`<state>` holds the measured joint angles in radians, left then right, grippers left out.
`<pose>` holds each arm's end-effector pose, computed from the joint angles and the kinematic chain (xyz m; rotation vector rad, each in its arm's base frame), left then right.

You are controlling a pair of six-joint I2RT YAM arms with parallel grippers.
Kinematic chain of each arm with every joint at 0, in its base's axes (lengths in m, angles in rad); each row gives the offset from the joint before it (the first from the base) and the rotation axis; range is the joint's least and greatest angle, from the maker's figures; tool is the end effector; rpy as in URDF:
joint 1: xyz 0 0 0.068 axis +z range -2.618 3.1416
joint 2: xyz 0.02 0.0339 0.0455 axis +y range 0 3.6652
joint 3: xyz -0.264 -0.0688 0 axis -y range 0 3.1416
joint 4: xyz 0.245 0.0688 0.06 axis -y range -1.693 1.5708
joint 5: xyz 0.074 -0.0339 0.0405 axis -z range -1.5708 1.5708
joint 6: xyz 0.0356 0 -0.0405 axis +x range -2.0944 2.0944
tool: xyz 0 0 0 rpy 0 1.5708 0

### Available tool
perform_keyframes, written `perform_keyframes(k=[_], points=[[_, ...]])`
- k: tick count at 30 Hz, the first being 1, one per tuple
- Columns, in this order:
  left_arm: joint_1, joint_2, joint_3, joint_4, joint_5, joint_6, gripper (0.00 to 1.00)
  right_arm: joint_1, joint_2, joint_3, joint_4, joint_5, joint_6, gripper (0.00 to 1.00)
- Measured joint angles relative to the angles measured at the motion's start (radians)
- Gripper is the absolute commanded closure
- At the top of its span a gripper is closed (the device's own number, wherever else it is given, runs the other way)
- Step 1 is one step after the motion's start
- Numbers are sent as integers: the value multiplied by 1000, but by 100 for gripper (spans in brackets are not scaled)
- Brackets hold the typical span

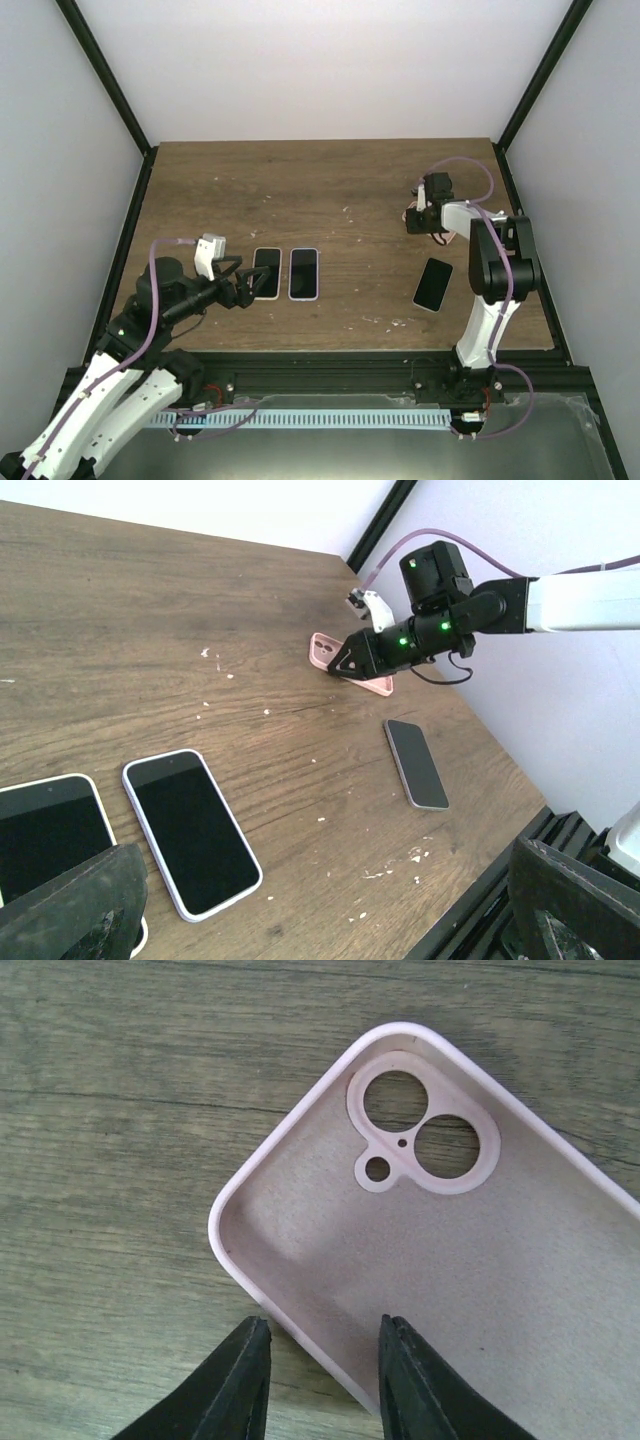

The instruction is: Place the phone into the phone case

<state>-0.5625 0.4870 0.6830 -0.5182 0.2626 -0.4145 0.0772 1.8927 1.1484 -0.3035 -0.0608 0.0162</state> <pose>0.0950 -0.0708 0.3093 0.3340 1.9590 -0.8996 0.3778 0.0314 0.1472 -0.1012 2.6179 0.1123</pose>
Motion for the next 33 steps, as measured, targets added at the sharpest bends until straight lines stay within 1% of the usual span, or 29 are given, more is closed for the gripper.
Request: perform_keyframes(k=[3,4,8,12,15,22,27,33], points=[[0,0,-2,0,0,0,0,0,12,20,-14,-10,0,68],[0,0,-3,0,0,0,0,0,14,22,-16,-11,0,69],[0,0,-6,0,0,0,0,0,14,22,-19,-17,2,83],[0,0,-6,0,0,0,0,0,14,22,-24,-30,7,90],[0,0,-6,0,0,0,0,0,14,22,-26,-45,13,99],[0,0,-10,1,0,0,0,11,-7,33,-62,-135,102,99],[0,0,-11,0,-2,0,0,47,-111,-1,-59,-185,217,99],[0,0,-11,0,-9,0,0,149,-233,-90,-45,-200,406,99]])
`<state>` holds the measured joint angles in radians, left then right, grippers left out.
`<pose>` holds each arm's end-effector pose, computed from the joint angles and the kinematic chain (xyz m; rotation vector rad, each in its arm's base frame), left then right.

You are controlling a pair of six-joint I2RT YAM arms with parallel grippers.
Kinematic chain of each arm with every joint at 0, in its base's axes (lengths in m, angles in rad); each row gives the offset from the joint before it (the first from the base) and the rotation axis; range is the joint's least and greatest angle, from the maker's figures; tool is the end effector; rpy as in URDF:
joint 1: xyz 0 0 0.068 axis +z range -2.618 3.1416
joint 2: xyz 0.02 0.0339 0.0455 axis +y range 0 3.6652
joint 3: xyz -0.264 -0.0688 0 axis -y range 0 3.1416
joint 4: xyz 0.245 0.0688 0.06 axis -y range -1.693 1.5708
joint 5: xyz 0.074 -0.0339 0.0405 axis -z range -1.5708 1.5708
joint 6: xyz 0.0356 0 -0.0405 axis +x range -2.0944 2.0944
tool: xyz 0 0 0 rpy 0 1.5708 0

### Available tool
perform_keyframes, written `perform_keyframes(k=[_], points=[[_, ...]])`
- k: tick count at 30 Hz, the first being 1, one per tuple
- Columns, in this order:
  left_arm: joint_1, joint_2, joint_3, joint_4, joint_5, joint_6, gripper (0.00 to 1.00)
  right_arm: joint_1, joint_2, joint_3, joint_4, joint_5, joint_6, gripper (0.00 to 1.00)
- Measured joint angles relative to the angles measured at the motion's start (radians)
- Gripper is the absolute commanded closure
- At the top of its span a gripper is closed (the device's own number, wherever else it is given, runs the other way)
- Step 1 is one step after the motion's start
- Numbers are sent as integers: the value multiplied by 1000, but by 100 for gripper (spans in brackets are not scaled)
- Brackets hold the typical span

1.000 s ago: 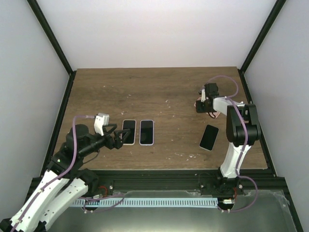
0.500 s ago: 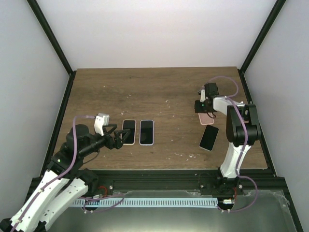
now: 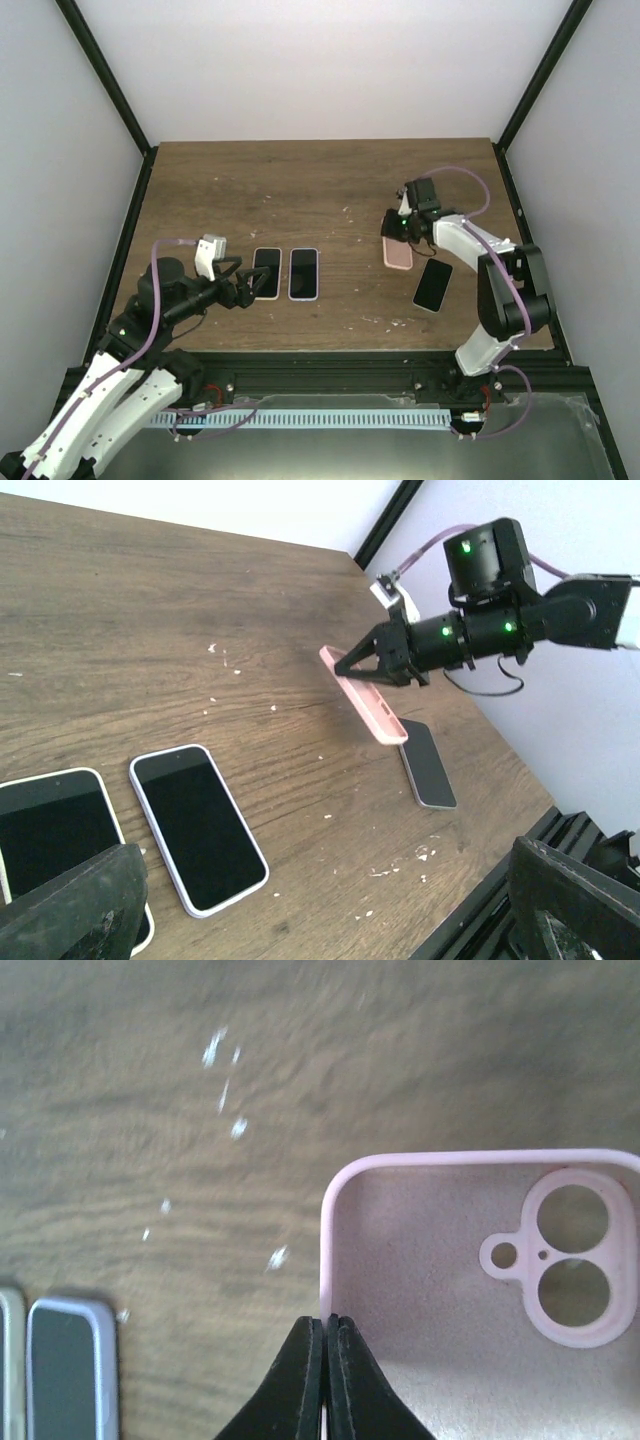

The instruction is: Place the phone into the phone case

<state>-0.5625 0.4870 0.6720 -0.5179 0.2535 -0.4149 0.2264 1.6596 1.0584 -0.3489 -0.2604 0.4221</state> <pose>0.0959 -0.0710 0.3056 0.3267 1.9702 -0.8889 0.3316 0.0858 0.1992 0.1439 2.5721 0.5824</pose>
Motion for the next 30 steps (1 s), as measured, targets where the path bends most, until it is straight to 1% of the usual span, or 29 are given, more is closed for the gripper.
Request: perform_keyframes(k=[7,12,17,24,27,30], points=[[0,0,0,0,-6,0,0,169,-126,-174,43,9,241,99],[0,0,-1,0,-7,0,0,294,-144,-211,73,61,377,99],[0,0,-1,0,-10,0,0,378,-125,-212,108,105,437,99],[0,0,-1,0,-10,0,0,452,-66,-219,146,155,497,99],[0,0,-1,0,-10,0,0,480,-55,-225,151,183,512,93],[0,0,-1,0,-10,0,0,490,-41,-225,163,200,514,82]])
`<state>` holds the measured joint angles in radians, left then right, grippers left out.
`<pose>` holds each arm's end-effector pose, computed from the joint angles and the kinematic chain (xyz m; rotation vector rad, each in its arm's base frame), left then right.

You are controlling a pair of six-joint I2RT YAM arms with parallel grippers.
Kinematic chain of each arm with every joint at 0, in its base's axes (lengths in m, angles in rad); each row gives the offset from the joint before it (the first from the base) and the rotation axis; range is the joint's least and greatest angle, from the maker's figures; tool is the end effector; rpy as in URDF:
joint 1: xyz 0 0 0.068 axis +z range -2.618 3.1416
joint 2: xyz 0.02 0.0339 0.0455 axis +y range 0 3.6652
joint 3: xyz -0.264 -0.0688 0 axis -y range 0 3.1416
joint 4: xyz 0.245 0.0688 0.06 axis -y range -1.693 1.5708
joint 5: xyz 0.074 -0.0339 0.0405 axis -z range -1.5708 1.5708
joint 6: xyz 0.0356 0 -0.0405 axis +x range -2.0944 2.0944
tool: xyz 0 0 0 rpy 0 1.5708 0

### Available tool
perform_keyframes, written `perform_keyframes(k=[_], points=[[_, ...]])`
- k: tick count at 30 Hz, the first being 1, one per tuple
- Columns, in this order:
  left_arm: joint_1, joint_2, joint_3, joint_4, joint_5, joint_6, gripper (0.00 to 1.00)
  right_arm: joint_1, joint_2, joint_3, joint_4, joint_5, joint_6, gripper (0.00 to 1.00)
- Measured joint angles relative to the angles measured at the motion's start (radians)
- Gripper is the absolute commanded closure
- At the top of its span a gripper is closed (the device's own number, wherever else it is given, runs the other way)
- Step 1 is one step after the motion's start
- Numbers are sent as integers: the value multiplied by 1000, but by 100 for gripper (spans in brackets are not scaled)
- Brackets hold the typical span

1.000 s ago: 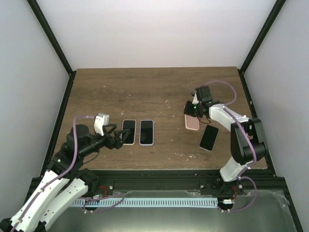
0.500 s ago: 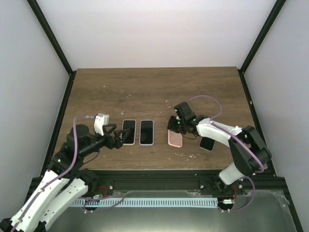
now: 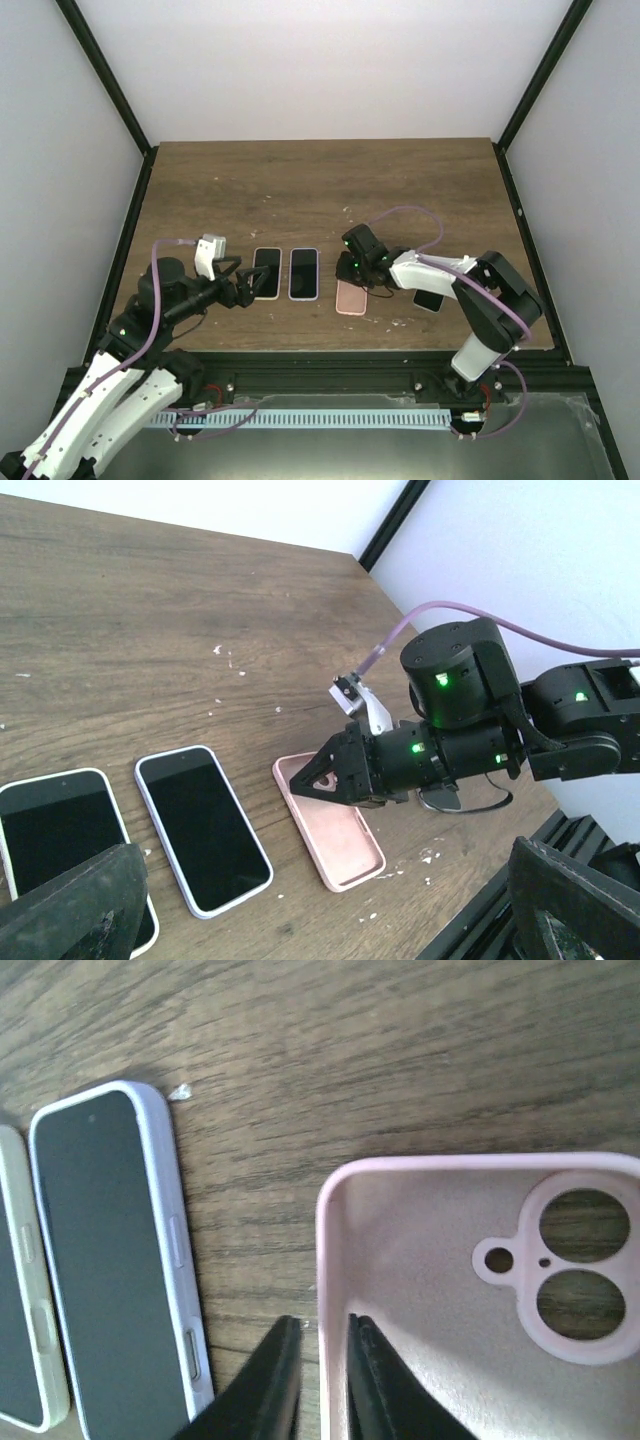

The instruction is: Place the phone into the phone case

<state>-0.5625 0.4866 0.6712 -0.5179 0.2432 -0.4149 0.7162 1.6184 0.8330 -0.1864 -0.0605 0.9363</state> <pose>0.0961 -0.0707 0.3054 0.3192 1.9704 -0.8793 0.2324 0.2051 0.1559 0.2715 2.6873 0.6687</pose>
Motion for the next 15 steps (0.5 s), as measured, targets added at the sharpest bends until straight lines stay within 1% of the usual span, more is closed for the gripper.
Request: perform_keyframes(k=[1,4,7,9,11,14,15], points=[[0,0,0,0,-2,0,0,0,6,0,3,2,0,78],[0,-2,0,0,-5,0,0,0,29,5,0,4,-8,62],[0,-5,0,0,-7,0,0,1,35,24,-34,12,-28,44],[0,-6,0,0,-8,0,0,0,28,44,-67,32,-41,35],[0,-6,0,0,-8,0,0,-6,1,55,-107,59,-58,27],[0,-6,0,0,-8,0,0,-31,-66,55,-168,92,-79,10],[0,-6,0,0,-8,0,0,-46,-92,53,-187,98,-89,6]])
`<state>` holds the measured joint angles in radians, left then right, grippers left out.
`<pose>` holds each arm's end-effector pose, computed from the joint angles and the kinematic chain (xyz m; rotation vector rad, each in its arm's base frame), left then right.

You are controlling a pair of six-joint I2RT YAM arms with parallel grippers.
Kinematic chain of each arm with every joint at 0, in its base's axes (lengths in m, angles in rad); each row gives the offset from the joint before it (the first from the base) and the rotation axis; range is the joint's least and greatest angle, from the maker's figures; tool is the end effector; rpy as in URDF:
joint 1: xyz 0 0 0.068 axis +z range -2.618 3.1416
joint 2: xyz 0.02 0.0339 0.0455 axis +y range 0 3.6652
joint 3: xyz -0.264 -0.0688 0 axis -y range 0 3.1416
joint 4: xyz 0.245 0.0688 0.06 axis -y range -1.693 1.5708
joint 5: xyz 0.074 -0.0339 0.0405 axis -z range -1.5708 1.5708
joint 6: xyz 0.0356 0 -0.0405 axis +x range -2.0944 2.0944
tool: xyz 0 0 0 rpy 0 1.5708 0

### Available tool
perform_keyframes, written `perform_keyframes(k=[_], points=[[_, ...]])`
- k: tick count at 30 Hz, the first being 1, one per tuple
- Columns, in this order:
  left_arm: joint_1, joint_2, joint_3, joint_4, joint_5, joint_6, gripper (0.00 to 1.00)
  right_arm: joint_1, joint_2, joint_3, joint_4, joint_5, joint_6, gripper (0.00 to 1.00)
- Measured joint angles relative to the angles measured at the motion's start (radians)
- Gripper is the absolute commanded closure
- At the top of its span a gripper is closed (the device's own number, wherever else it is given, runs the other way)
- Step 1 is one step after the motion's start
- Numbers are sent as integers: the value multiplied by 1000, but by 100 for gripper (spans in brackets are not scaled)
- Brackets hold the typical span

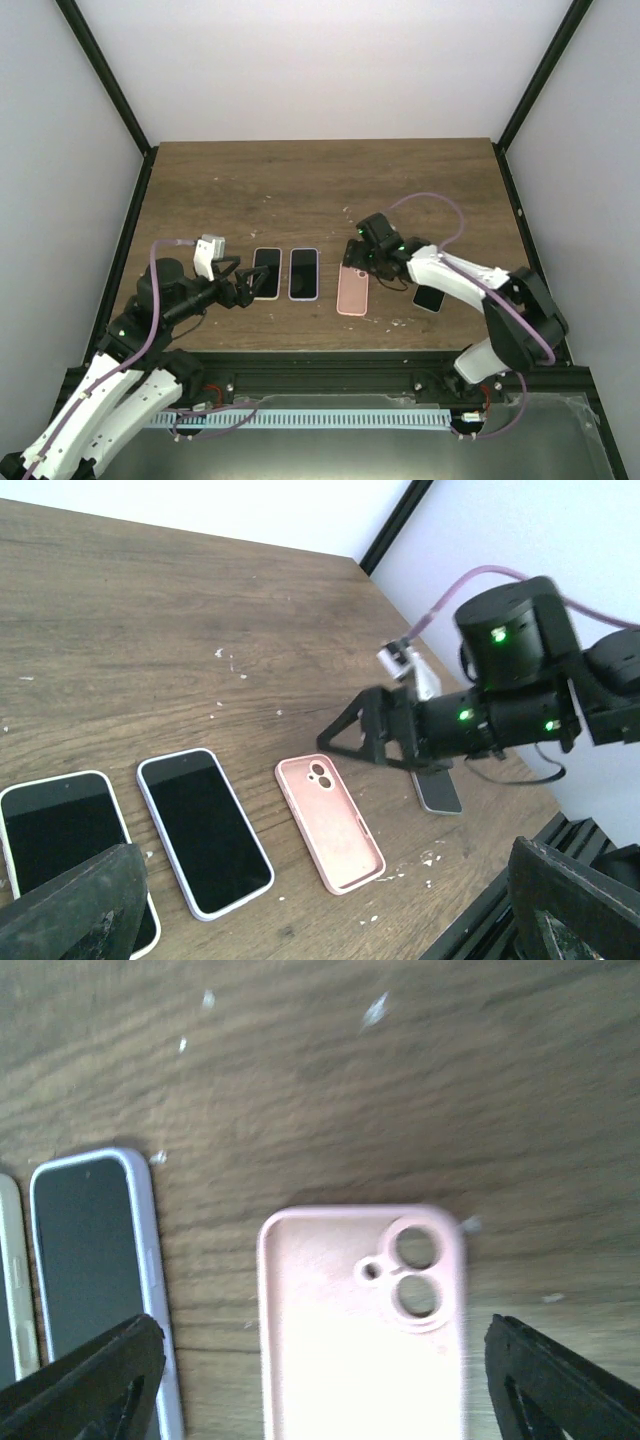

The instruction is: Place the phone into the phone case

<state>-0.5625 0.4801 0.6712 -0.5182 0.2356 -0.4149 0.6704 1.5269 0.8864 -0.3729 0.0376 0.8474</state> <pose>0.0953 -0.0699 0.3060 0.3137 1.9638 -0.8738 0.2349 0.1845 0.1860 0.2503 2.6581 0.4893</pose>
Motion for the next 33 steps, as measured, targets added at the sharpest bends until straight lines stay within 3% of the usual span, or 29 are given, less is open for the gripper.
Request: perform_keyframes(k=[2,8,15,33], points=[[0,0,0,0,0,0,0,-44,-54,-10,-29,16,-11,1],[0,-2,0,0,1,0,0,-193,-164,-57,-102,89,-46,0],[0,10,0,-2,1,0,0,-318,-170,-61,-183,162,-74,0],[0,10,0,-2,2,0,0,-424,-186,-166,-216,251,-125,5]])
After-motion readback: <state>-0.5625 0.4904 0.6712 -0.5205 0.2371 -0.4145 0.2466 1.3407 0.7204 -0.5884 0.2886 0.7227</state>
